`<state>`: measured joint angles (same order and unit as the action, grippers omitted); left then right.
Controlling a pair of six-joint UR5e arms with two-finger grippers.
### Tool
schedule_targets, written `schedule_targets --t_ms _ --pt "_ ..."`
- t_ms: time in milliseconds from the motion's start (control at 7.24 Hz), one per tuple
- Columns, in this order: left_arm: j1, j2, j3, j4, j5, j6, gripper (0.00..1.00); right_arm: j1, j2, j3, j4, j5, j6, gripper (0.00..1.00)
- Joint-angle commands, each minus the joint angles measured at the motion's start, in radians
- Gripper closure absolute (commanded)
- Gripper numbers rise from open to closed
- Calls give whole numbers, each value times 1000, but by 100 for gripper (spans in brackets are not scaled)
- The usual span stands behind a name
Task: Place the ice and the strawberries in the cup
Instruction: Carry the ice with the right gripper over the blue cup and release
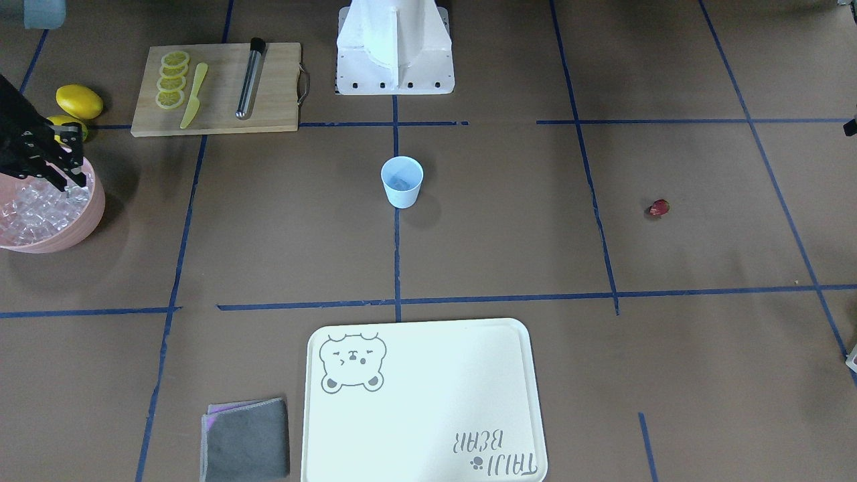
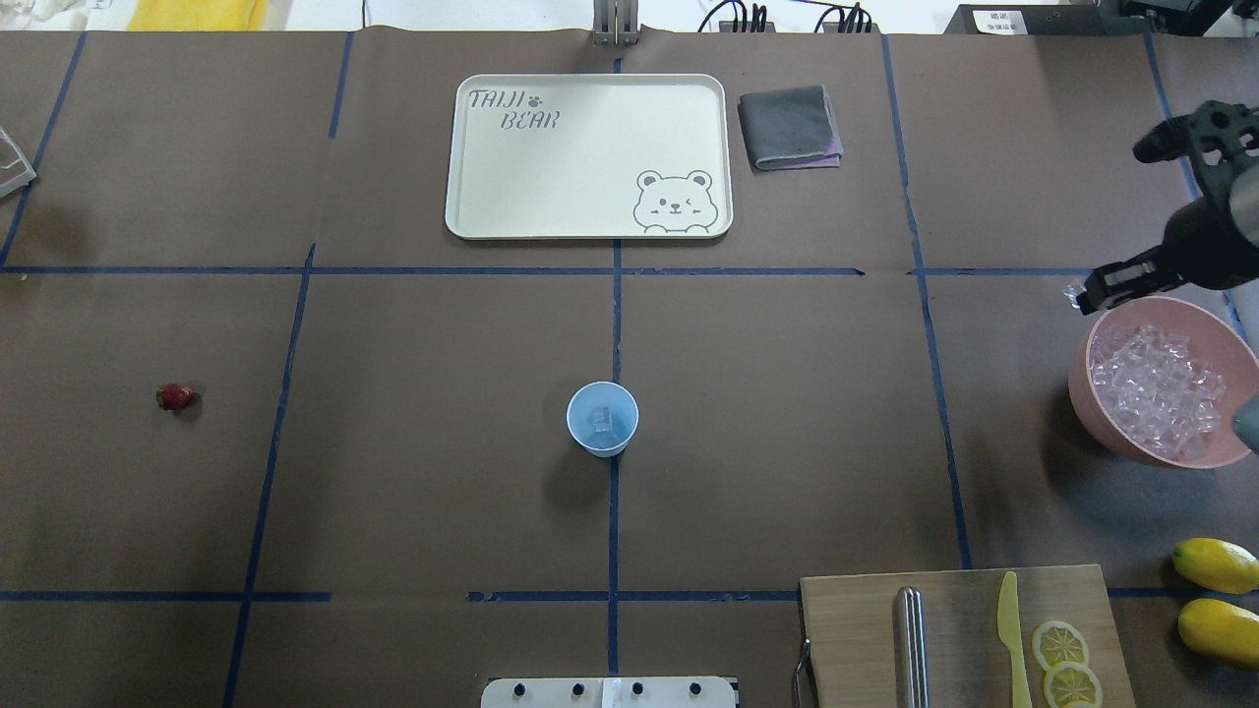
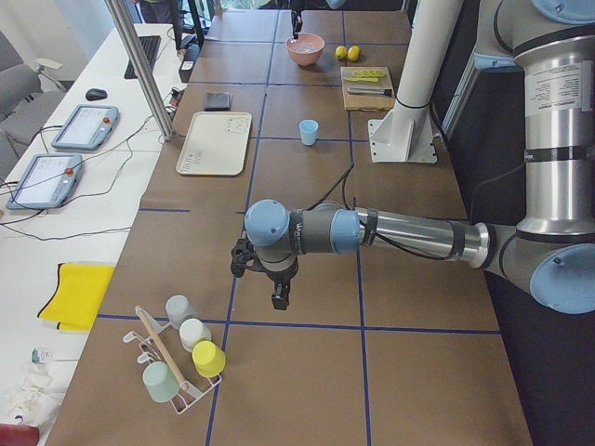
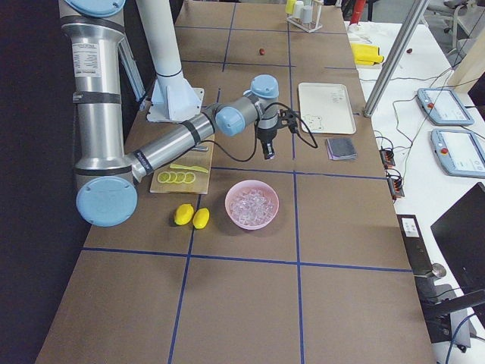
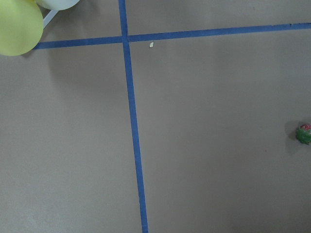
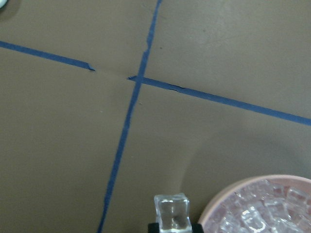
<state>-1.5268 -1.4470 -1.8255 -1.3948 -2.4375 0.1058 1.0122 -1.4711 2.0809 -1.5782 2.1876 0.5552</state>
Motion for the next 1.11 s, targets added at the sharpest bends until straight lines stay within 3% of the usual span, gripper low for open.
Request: schedule_targets --t_ms 0,276,553,967 --pt "0 -3 0 -1 0 0 0 -180 275 -2 -174 -59 228 100" --pt "0 -12 2 0 2 -2 0 -364 499 -72 -264 -225 441 100" --pt "0 -12 3 0 2 -2 0 -492 660 -203 -264 -331 602 100" --pt "0 -12 3 0 2 -2 0 -593 755 -327 -258 -414 692 100"
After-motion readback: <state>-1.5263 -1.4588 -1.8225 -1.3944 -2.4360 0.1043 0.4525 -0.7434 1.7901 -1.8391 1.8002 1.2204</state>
